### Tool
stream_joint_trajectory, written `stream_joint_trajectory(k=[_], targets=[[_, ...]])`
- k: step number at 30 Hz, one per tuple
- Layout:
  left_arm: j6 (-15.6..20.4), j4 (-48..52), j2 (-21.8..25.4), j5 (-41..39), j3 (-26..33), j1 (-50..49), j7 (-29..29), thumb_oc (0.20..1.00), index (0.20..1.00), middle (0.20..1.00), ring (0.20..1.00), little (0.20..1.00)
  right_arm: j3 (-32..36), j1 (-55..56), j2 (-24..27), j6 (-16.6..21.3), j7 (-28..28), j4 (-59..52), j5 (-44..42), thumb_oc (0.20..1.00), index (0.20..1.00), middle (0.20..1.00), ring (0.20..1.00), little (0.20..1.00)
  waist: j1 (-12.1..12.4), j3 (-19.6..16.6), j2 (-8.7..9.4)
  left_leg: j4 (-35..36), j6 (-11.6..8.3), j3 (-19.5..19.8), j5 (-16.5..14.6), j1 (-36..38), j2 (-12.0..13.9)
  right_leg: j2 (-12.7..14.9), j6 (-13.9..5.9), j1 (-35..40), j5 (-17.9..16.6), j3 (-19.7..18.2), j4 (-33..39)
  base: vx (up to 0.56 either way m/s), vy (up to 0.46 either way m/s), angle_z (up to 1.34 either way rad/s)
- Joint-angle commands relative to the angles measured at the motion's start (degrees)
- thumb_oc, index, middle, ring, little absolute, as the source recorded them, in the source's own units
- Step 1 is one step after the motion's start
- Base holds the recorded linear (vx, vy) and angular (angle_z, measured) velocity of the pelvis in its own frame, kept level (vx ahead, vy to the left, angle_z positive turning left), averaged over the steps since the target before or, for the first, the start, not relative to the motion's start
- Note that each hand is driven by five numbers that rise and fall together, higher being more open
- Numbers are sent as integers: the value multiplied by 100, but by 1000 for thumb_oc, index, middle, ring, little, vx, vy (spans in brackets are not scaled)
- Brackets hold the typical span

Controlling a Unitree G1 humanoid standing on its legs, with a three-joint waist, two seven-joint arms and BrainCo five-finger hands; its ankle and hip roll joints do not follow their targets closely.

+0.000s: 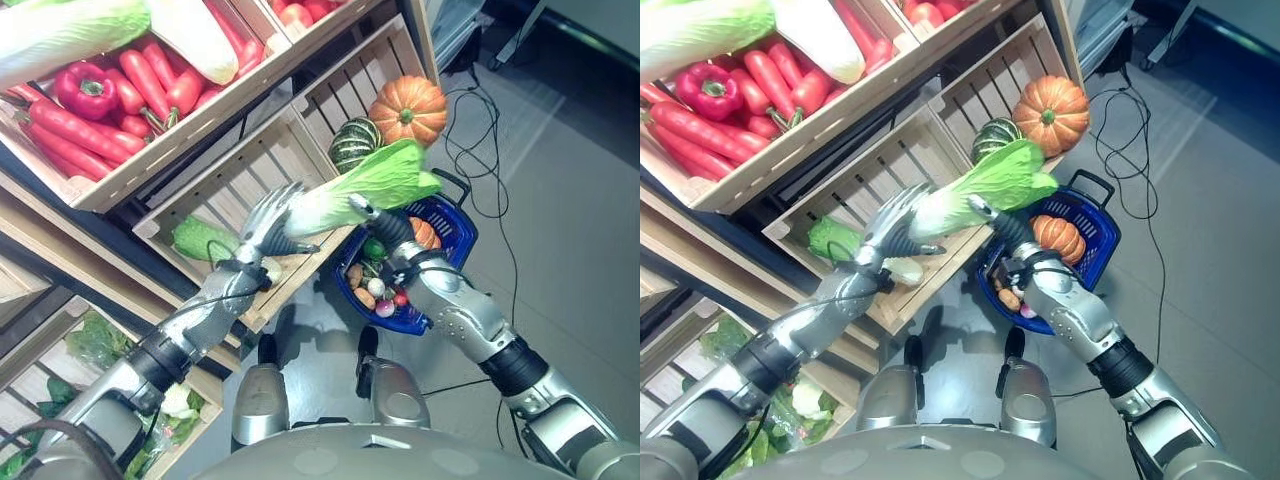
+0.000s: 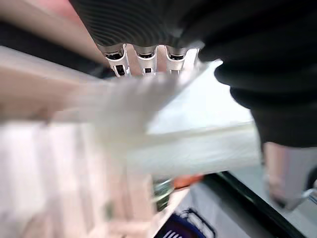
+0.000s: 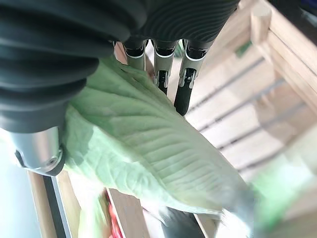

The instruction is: Pick up fruits and vegetables into the basket

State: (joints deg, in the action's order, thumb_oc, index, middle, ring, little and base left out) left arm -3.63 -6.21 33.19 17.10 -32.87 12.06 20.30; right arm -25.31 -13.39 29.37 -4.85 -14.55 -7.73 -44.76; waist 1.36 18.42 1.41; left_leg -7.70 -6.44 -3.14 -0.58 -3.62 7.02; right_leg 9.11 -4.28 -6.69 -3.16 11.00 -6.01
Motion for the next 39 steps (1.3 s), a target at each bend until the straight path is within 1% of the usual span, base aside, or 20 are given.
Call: stream_joint_trajectory(k=[1, 3, 5, 9, 10, 13, 14, 18, 20, 22, 23, 24, 26, 27, 28, 30, 32, 33, 35, 39], targets=[[691, -137, 82, -535, 550, -556, 701, 1000, 1000, 1000, 1000, 1000, 1117, -122, 79, 1202, -68, -1097, 386, 200, 200, 200, 200, 200, 24, 315, 74, -175, 227, -263, -397, -227, 126, 270, -454, 293, 688, -33, -293, -111, -64, 9], [834, -168, 92, -540, 770, -800, 794, 1000, 1000, 1000, 1000, 1000, 1356, 54, 160, 1377, -113, -1121, 446, 200, 200, 200, 200, 200, 31, 365, 73, -201, 226, -276, -394, -285, 133, 254, -429, 245, 706, -20, -324, -82, -49, 4], [1115, -189, 81, -557, 1051, -1145, 860, 1000, 1000, 1000, 1000, 1000, 1714, 360, 291, 1619, -212, -1144, 622, 200, 200, 200, 200, 200, 33, 442, 66, -225, 227, -296, -383, -364, 138, 236, -396, 172, 724, 1, -366, -74, -32, -1], [1443, -268, 38, -700, 1370, -1610, 918, 1000, 1000, 1000, 1000, 1000, 2250, 858, 437, 1948, -563, -1045, 1043, 200, 200, 200, 200, 200, -20, 591, -7, -278, 229, -336, -353, -524, 148, 224, -338, -24, 773, 14, -504, -78, 15, 1], [1498, -275, 36, -758, 1394, -1656, 896, 1000, 1000, 1000, 1000, 1000, 2300, 900, 445, 1980, -603, -1018, 1088, 200, 200, 200, 200, 200, -27, 611, -18, -291, 228, -335, -347, -551, 146, 222, -332, -58, 777, 10, -528, -78, 12, -7], [1857, -274, 87, -920, 1577, -1892, 803, 1000, 1000, 1000, 1000, 1000, 2638, 1113, 543, 2030, -847, -752, 1265, 200, 200, 200, 200, 200, -75, 770, -84, -393, 230, -349, -312, -769, 154, 209, -272, -300, 810, 26, -706, -121, -6, -3], [2063, -202, 133, -1019, 1649, -1955, 736, 1000, 1000, 1000, 1000, 1000, 2759, 1176, 601, 2049, -1004, -537, 1431, 200, 200, 200, 200, 200, -86, 888, -132, -476, 225, -337, -298, -901, 162, 200, -226, -436, 851, 45, -834, -108, -14, 0], [2281, -36, 187, -1309, 1627, -1974, 316, 1000, 1000, 1000, 1000, 1000, 2885, 1103, 701, 1949, -1453, -86, 1834, 200, 200, 200, 200, 200, -103, 1102, -230, -633, 209, -313, -295, -1136, 178, 191, -155, -696, 957, 86, -1119, -85, -14, 0], [2332, 14, 211, -1395, 1468, -1927, 59, 1000, 1000, 1000, 1000, 1000, 2897, 993, 756, 1892, -1727, 298, 2000, 200, 200, 200, 200, 200, -122, 1137, -293, -733, 202, -291, -267, -1376, 179, 188, -112, -948, 992, 119, -1288, -87, -28, 2], [2209, 49, 218, -1526, 1255, -1833, -232, 1000, 1000, 1000, 1000, 1000, 2840, 838, 784, 1738, -1977, 681, 2187, 200, 200, 200, 200, 200, -131, 1137, -340, -799, 198, -279, -242, -1595, 177, 190, -89, -1185, 1019, 149, -1427, -76, -47, 2], [2076, 42, 221, -1612, 1084, -1736, -522, 1000, 1000, 1000, 1000, 1000, 2768, 658, 805, 1594, -2065, 938, 2189, 200, 200, 200, 200, 200, -130, 1137, -372, -863, 202, -266, -228, -1769, 169, 194, -72, -1374, 1034, 166, -1543, -63, -48, 4], [2043, 42, 228, -1627, 1000, -1692, -608, 1000, 1000, 1000, 1000, 1000, 2734, 582, 813, 1543, -2080, 1060, 2202, 200, 200, 200, 200, 200, -126, 1137, -386, -888, 202, -260, -225, -1837, 164, 198, -65, -1443, 1043, 175, -1585, -67, -51, 2], [1832, 29, 238, -1677, 720, -1531, -953, 1000, 1000, 1000, 1000, 1000, 2619, 329, 848, 1382, -2128, 1399, 2201, 200, 200, 200, 200, 200, -123, 1137, -425, -947, 209, -251, -215, -2030, 154, 210, -48, -1661, 1061, 189, -1707, -51, -33, 5], [1670, 1, 239, -1700, 552, -1435, -1123, 1000, 1000, 1000, 1000, 1000, 2553, 192, 895, 1301, -2137, 1575, 2156, 200, 200, 200, 200, 200, -120, 1137, -450, -979, 212, -249, -210, -2135, 144, 213, -38, -1778, 1080, 194, -1781, -62, -33, 10], [1515, -126, 259, -1703, 175, -1278, -1333, 1000, 1000, 1000, 1000, 1000, 2428, -106, 1050, 1110, -2083, 1986, 2003, 200, 200, 200, 200, 200, -104, 1137, -506, -1030, 207, -241, -184, -2326, 135, 224, -14, -2002, 1121, 208, -1949, -58, -28, 10], [1436, -198, 252, -1740, 48, -1198, -1367, 1000, 1000, 1000, 1000, 1000, 2380, -251, 1111, 1088, -2026, 2213, 1950, 200, 200, 200, 200, 200, -97, 1137, -534, -1059, 210, -233, -188, -2398, 121, 230, -6, -2090, 1144, 210, -2012, -34, -12, 8], [1294, -373, 247, -1920, -262, -1022, -1381, 1000, 1000, 1000, 1000, 1000, 2224, -662, 1280, 903, -1855, 2812, 1793, 200, 200, 200, 200, 200, -66, 1137, -624, -1134, 214, -230, -189, -2555, 84, 266, 11, -2309, 1204, 217, -2196, 6, 2, 6], [1250, -469, 209, -2119, -367, -977, -1403, 1000, 1000, 1000, 1000, 1000, 2148, -894, 1366, 796, -1711, 3171, 1654, 200, 200, 200, 200, 200, -39, 1137, -681, -1206, 177, -177, -316, -2550, 62, 286, -31, -2357, 1366, 151, -2356, 41, -7, 6], [1243, -575, 200, -2304, -485, -896, -1417, 1000, 1000, 1000, 1000, 1000, 2050, -1252, 1448, 605, -1462, 3713, 1399, 200, 200, 200, 200, 200, 25, 1137, -766, -1267, 188, -172, -327, -2673, 27, 328, -21, -2535, 1429, 152, -2520, 3, -29, 9], [1296, -618, 203, -2437, -576, -820, -1432, 1000, 1000, 1000, 1000, 1000, 1931, -1754, 1514, 438, -948, 4571, 800, 200, 200, 200, 200, 200, 156, 1137, -906, -1308, 206, -157, -280, -2886, -28, 380, 6, -2807, 1467, 174, -2706, -36, -36, 8]])
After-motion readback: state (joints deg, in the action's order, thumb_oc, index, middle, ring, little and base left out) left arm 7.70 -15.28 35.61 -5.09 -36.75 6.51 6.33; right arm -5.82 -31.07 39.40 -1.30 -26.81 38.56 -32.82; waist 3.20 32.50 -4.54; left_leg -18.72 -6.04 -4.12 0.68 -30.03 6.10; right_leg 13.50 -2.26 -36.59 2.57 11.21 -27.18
